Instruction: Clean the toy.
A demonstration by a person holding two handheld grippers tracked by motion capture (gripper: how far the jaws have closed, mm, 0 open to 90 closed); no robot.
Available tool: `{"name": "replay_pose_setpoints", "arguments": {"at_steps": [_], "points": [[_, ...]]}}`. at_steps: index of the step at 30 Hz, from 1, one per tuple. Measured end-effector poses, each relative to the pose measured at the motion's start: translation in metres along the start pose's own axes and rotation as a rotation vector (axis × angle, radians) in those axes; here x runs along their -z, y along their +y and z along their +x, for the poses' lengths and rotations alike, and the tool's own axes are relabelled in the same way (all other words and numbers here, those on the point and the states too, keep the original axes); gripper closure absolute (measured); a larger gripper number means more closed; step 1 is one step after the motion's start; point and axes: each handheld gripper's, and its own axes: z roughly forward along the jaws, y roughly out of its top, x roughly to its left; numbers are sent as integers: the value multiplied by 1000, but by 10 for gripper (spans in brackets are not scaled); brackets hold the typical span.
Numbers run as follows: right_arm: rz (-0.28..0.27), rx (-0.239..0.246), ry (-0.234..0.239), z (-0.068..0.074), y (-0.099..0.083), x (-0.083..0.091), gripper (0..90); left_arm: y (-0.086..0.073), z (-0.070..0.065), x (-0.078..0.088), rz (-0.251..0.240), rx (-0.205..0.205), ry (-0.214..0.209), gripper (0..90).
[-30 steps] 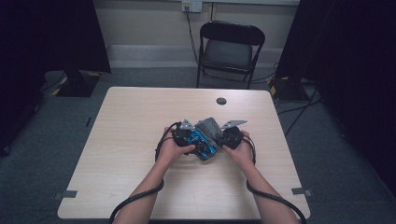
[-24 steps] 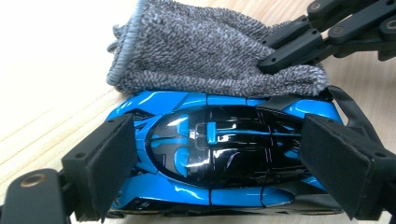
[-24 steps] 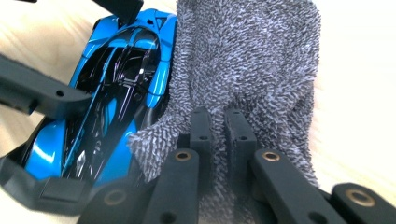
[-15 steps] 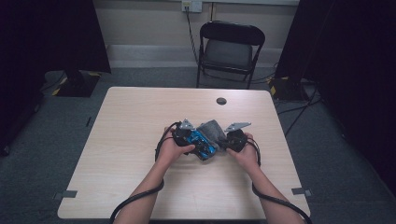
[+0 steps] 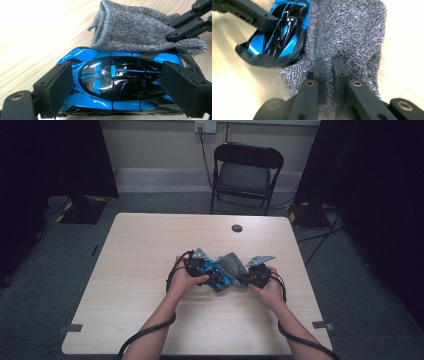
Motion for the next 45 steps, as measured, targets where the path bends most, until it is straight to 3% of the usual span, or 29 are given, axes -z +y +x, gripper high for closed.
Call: {"name": "replay_pose_setpoints", "arguments": {"at_steps": [45], "points": [[0,-7,42,15,-48,51,831,0,0,0,-1,-1,0,114]]}}
